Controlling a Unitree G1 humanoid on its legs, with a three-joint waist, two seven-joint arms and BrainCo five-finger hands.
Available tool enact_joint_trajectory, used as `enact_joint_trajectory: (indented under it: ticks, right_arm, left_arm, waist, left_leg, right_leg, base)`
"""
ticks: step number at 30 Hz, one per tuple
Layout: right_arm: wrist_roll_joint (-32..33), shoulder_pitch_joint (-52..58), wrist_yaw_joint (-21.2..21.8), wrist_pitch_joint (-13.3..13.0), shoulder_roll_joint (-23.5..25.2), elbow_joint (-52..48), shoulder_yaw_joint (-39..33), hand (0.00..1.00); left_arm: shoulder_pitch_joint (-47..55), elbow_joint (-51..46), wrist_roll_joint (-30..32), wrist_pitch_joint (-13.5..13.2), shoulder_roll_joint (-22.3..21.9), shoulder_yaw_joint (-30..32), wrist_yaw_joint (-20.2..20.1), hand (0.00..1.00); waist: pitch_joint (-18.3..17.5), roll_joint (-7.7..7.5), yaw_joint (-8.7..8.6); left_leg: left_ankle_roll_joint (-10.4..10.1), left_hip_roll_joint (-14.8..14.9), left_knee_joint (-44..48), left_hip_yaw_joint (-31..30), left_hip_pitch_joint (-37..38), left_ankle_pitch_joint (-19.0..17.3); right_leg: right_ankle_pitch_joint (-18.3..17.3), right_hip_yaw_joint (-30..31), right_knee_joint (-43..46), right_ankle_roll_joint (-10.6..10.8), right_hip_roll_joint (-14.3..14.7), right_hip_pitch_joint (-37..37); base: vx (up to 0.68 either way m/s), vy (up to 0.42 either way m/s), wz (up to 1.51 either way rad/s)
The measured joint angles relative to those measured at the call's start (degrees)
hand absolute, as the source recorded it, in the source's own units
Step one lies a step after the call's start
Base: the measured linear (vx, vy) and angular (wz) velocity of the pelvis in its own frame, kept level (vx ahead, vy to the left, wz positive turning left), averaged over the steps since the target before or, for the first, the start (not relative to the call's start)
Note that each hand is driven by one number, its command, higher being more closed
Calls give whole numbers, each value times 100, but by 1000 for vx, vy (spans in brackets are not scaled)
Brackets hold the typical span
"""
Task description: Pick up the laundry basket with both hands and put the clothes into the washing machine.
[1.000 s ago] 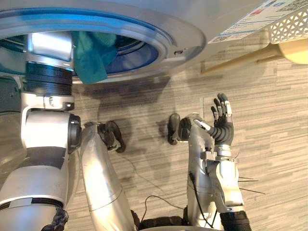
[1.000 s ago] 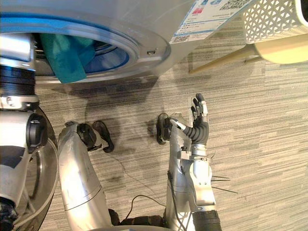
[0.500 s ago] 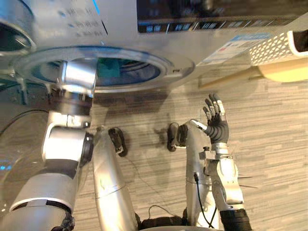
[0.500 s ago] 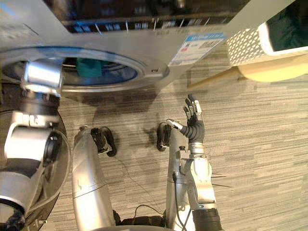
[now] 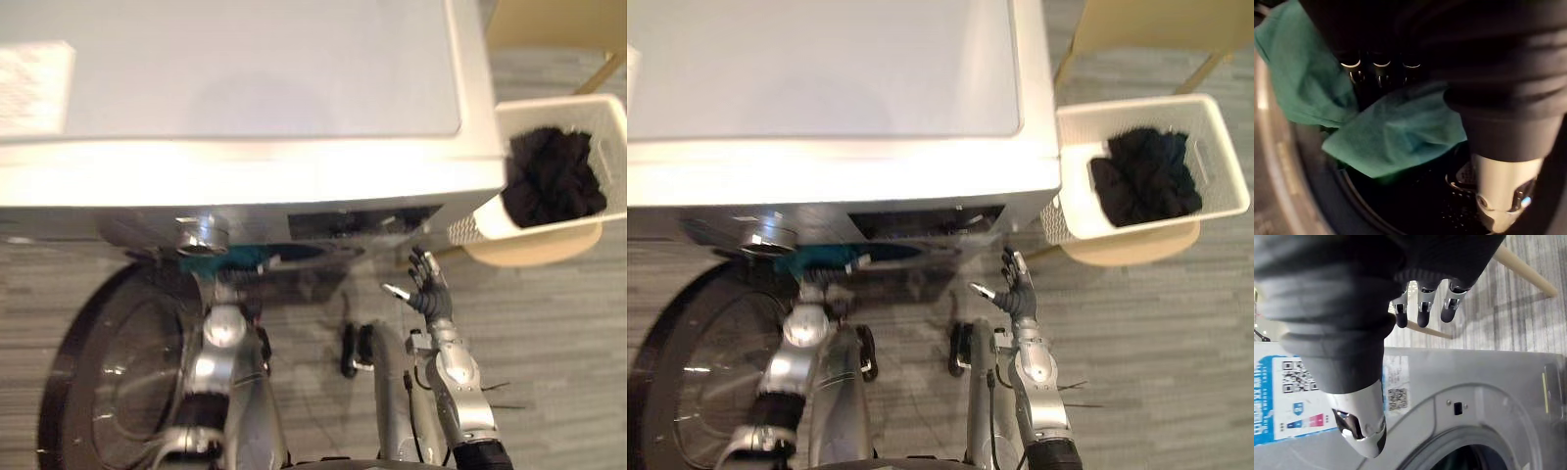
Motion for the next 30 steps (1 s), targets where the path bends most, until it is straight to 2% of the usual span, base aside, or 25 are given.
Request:
enact_joint_trajectory:
  ticks: [4,10,11,12,15,18,20,25,26,30]
  right_arm:
    - [-102,98,16,105,-17,694,52,0]
    - [-133,130,-13,113,-70,2003,69,0]
    - [-161,66,-21,141,-96,2420,65,0]
    - [-161,30,-24,165,-133,2681,64,0]
    - [-161,78,-29,201,-226,3101,-32,0]
    - [-160,162,-49,200,-238,3248,-100,0]
    - [-160,223,-75,194,-274,3373,-134,0]
    - [-161,199,-136,193,-270,3539,-194,0]
    - [-162,191,-140,192,-270,3586,-218,0]
    - [-170,188,-152,193,-273,3705,-223,0]
  left_arm:
    - [677,924,-100,-123,-26,22,-74,0]
    - [775,2464,-454,-240,-128,20,-190,0]
    - [773,2665,-454,-263,-130,15,-193,100]
    - [771,2752,-454,-270,-126,16,-191,100]
    - [798,2731,-501,-371,-98,16,-175,100]
    - [837,2687,-686,-516,-45,14,-175,100]
    - [908,2670,-879,-589,-31,5,-181,100]
    - [940,2679,-909,-630,60,-39,-181,100]
    - [960,2683,-908,-631,76,-64,-182,0]
    - [1063,2793,-902,-632,65,-112,-184,0]
  waist:
    - [-364,-4,55]
    - [-934,53,53]
    - [-1023,93,3]
    - [-1063,139,0]
    - [-1140,254,-2]
    - [-1226,255,-8]
    - [-1403,254,-15]
    - [-1432,238,-17]
    - [-1432,237,-18]
    - [-1445,216,-21]
  left_leg:
    - [50,-164,-1252,283,1012,465]
    - [104,-423,-3134,622,2111,1265]
    - [115,-510,-3667,655,2405,1521]
    - [127,-575,-4047,689,2617,1698]
    - [151,-693,-4573,719,3050,1892]
    - [151,-757,-4690,689,3312,1897]
    - [181,-837,-4828,666,3439,1917]
    - [228,-909,-5025,574,3559,2030]
    - [232,-913,-5043,548,3567,2051]
    - [260,-955,-5265,533,3742,2148]
  right_leg:
    - [397,-29,-1110,85,-1,894]
    - [1170,-54,-2874,233,78,1854]
    - [1390,-74,-3346,256,99,2106]
    - [1548,-89,-3683,280,118,2297]
    - [1879,-110,-4376,345,179,2802]
    - [2024,-139,-4792,393,192,3226]
    - [2133,-156,-5068,443,191,3431]
    - [2307,-243,-5373,437,182,3651]
    - [2334,-273,-5411,426,186,3682]
    - [2421,-280,-5554,449,193,3795]
  base:
    - [120,30,5]
    - [97,56,-3]
    - [131,80,0]
    - [88,52,0]
    - [89,78,-4]
    - [65,68,6]
    - [48,40,6]
    - [-8,28,9]
    - [-38,7,12]
    - [-49,6,-1]
